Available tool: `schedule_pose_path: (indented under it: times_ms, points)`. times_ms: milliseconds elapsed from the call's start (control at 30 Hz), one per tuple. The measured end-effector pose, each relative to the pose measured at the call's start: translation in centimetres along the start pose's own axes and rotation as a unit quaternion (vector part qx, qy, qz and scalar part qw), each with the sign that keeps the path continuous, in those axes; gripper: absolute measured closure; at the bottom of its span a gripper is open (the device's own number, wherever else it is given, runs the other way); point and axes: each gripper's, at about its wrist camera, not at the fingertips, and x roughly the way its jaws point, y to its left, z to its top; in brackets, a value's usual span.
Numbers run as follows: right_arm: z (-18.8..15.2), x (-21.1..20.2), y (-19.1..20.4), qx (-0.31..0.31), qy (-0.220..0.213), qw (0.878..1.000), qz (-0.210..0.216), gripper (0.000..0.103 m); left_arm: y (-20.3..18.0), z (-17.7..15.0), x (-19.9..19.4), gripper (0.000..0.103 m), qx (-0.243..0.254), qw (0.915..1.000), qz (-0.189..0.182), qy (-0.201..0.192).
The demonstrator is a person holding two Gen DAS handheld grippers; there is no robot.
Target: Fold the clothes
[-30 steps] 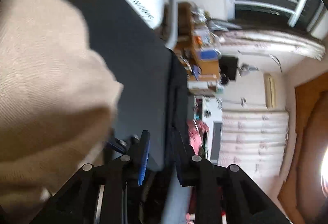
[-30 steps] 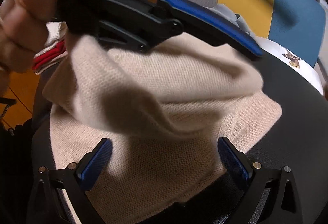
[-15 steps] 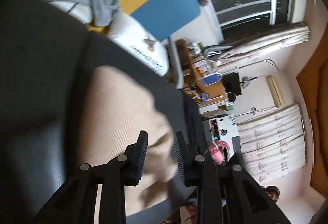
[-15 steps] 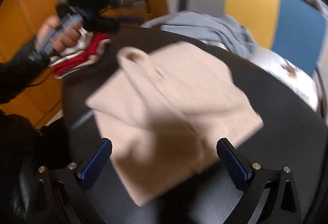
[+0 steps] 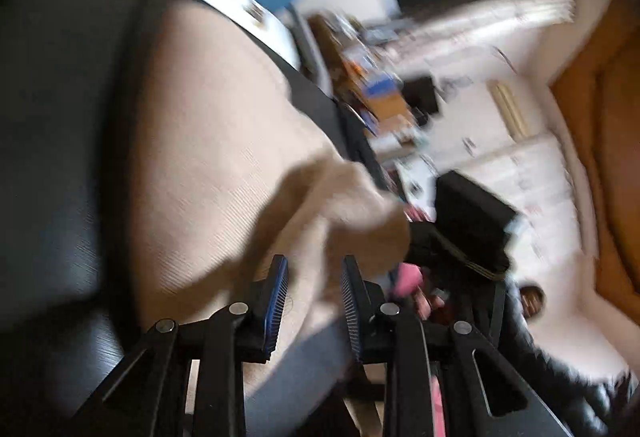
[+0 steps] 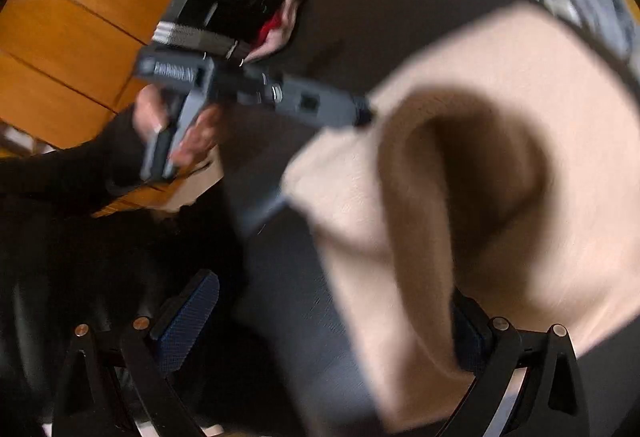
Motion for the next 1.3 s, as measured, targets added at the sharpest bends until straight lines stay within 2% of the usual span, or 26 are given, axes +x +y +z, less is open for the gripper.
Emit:
schedule_pose_path:
  times_ms: [67, 133, 233, 300, 367, 433, 500, 567, 600, 633, 667, 700, 733, 833, 867, 967, 1000, 1067, 1100, 1133, 1167, 1200, 1300]
  points:
    - [-4.0, 0.5, -1.2, 0.055, -0.001, 0.998, -0.019, 0.0, -0.2, -1.0, 0.7, 0.078, 0.018, 0.9995, -0.016, 0.023]
    - [-7.2, 0.1, -1.8, 0.101, -0.031, 0.993, -0.043, 0.0, 0.0, -1.5, 0.8, 0.078, 0.018, 0.9992, -0.027, 0.025]
    - [-10.2, -2.3, -1.2, 0.147, -0.141, 0.977, -0.058, 0.0, 0.9, -1.4, 0.2, 0.077, -0.001, 0.9994, -0.034, 0.005]
    - [-11.1, -4.2, -0.1, 0.163, -0.224, 0.959, -0.057, 0.0, 2.0, -1.1, -0.7, 0.077, -0.023, 0.999, -0.033, -0.019]
    - [-11.0, -5.2, 0.7, 0.163, -0.281, 0.944, -0.058, 0.0, 2.5, -0.8, -1.2, 0.077, -0.034, 0.9986, -0.026, -0.033]
    - [-10.5, -4.9, 1.0, 0.162, -0.302, 0.938, -0.056, 0.0, 2.6, -0.5, -1.4, 0.076, -0.034, 0.9984, -0.019, -0.039]
    - [-9.7, -2.8, 0.8, 0.164, -0.286, 0.942, -0.061, 0.002, 2.5, -0.7, -1.3, 0.076, -0.031, 0.9987, -0.008, -0.04]
    - [-9.5, -0.6, 0.1, 0.182, -0.256, 0.947, -0.074, 0.012, 2.1, -0.7, -1.0, 0.076, -0.023, 0.999, -0.002, -0.038]
    - [-9.3, -0.3, -0.2, 0.188, -0.253, 0.946, -0.073, 0.029, 1.9, -0.7, -0.9, 0.076, -0.017, 0.9992, 0.0, -0.036]
    - [-9.2, -0.1, -0.6, 0.193, -0.252, 0.946, -0.071, 0.055, 1.6, -0.6, -0.6, 0.075, -0.01, 0.9994, 0.004, -0.033]
    - [-9.4, -0.1, -0.4, 0.198, -0.262, 0.941, -0.08, 0.07, 1.2, -0.4, 0.1, 0.074, 0.0, 0.9995, 0.015, -0.027]
    - [-9.7, -0.2, -0.2, 0.202, -0.274, 0.936, -0.091, 0.091, 0.8, -0.2, 0.8, 0.074, 0.01, 0.9994, 0.025, -0.02]
    - [-9.9, -0.3, 0.0, 0.206, -0.285, 0.93, -0.102, 0.092, 0.5, 0.0, 1.5, 0.074, 0.018, 0.9991, 0.037, -0.012]
    - [-11.8, 0.0, -0.2, 0.243, -0.301, 0.91, -0.151, 0.092, 1.4, -0.2, 3.6, 0.073, 0.017, 0.9967, 0.077, 0.018]
    - [-12.7, 1.0, -0.5, 0.254, -0.279, 0.907, -0.185, 0.092, 1.9, -0.4, 4.0, 0.077, 0.011, 0.9968, 0.076, 0.023]
    - [-14.3, 1.0, 0.0, 0.261, -0.303, 0.902, -0.164, 0.092, 2.3, -0.2, 3.8, 0.076, -0.006, 0.9979, 0.063, 0.012]
    - [-14.3, 0.2, 0.3, 0.254, -0.316, 0.9, -0.16, 0.085, 2.1, -0.1, 3.6, 0.075, -0.005, 0.9977, 0.067, 0.009]
    - [-14.3, -1.4, 1.1, 0.238, -0.343, 0.895, -0.154, 0.078, 1.0, -0.2, 3.5, 0.073, 0.031, 0.9955, 0.089, 0.0]
    - [-14.3, -2.3, 1.4, 0.229, -0.357, 0.893, -0.151, 0.067, 0.7, -0.2, 3.6, 0.072, 0.042, 0.9946, 0.095, 0.0]
    - [-14.1, -3.5, 1.4, 0.223, -0.371, 0.888, -0.155, 0.045, 0.5, -0.3, 3.7, 0.072, 0.053, 0.9937, 0.099, 0.001]
    - [-13.7, -4.2, 1.0, 0.22, -0.382, 0.884, -0.157, 0.036, 0.3, -0.3, 3.9, 0.071, 0.061, 0.9933, 0.099, 0.004]
    - [-13.2, -4.8, 0.7, 0.218, -0.393, 0.879, -0.158, 0.031, 0.1, -0.3, 4.1, 0.071, 0.067, 0.9927, 0.1, 0.007]
    - [-11.8, -5.1, -2.4, 0.249, -0.418, 0.864, -0.128, 0.031, 0.0, -0.5, 4.3, 0.071, 0.077, 0.9912, 0.107, 0.012]
